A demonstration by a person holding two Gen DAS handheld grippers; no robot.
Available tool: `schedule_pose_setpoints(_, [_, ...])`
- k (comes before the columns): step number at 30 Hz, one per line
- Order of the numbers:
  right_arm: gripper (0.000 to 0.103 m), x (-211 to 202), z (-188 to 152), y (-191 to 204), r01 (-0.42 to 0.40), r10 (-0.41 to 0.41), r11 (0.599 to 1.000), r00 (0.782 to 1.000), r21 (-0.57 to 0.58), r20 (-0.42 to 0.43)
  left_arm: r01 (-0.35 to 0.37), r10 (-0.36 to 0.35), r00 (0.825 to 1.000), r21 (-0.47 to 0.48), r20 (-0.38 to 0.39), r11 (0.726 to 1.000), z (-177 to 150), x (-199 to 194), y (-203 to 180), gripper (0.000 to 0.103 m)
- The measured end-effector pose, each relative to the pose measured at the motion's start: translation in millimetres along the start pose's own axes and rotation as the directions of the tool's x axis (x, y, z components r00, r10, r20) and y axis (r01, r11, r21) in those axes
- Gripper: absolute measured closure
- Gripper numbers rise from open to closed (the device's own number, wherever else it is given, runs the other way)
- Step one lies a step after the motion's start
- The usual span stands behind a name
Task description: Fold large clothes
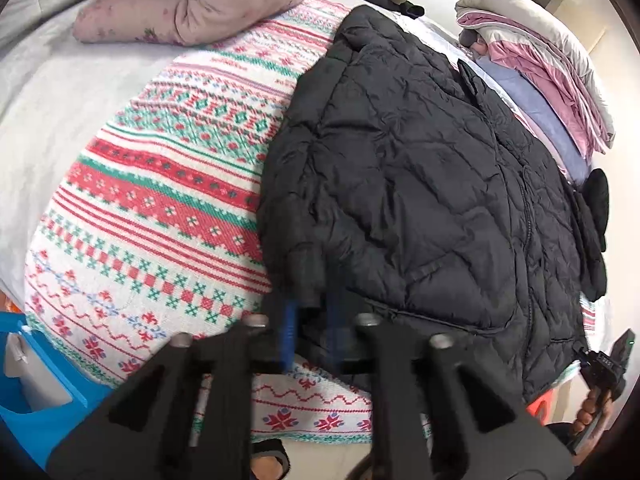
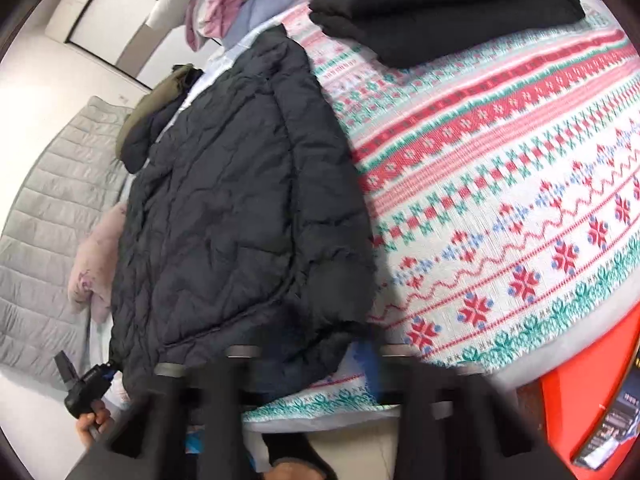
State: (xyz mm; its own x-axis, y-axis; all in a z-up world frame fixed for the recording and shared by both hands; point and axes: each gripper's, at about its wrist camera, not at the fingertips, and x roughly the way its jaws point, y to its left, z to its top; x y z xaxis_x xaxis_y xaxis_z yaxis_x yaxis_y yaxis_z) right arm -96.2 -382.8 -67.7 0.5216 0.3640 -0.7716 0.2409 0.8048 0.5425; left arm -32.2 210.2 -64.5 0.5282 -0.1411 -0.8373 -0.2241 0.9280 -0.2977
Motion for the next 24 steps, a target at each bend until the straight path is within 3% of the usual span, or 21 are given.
schedule_pose_setpoints(6, [0.097,-20.7,5.4,-10.4,-0.007,0.003,0.999,0.996,0.045,0.092,0.024,-0.026,0.999,0.045,0.039,0.999,-5.0,-10.4,-11.1,0.092])
schedule_pose_setpoints(9, [0.097,-17.3,2.8,-7.4,0.018,-0.020,0.999,0.997,0.030,0.070,0.009,-0.008,1.000,0.064,-0.013,0.998,-7.4,2.8,-13.3,0.079])
schedule_pose_setpoints(12, [0.093,-10.7,0.7,-3.8,0.016,-0.018,0.999,0.999,0.042,0.047,0.016,-0.014,1.000,0.066,-0.027,0.998,-6.7,7.1,-13.6,0.079])
schedule_pose_setpoints(13, [0.092,-8.4,0.6,-4.9,-0.002,0.000,0.998,0.999,0.055,0.037,0.017,-0.016,1.000,0.073,-0.019,0.997,-6.0,5.9,-15.1,0.080])
schedule_pose_setpoints(14, [0.092,-4.5,-0.1,-5.4,-0.018,0.017,0.998,1.000,0.063,0.014,0.010,-0.009,1.000,0.080,-0.009,0.997,-5.5,5.0,-15.1,0.091])
schedule_pose_setpoints(15, [0.092,-2.8,0.7,-8.0,-0.023,0.023,0.998,1.000,0.060,0.003,-0.005,0.005,1.000,0.086,0.003,0.996,-5.2,3.8,-15.0,0.093])
schedule_pose_setpoints(19, [0.097,-13.4,-3.2,5.1,-0.040,0.041,0.999,0.997,-0.010,0.063,0.016,-0.017,1.000,0.064,0.005,0.998,-6.8,-6.8,-11.9,0.097])
schedule_pose_setpoints(24, [0.099,-34.4,-9.2,-1.0,-0.115,0.112,0.993,0.987,0.019,0.113,0.035,-0.039,0.998,0.082,0.051,0.996,-15.7,-23.1,-16.5,0.098])
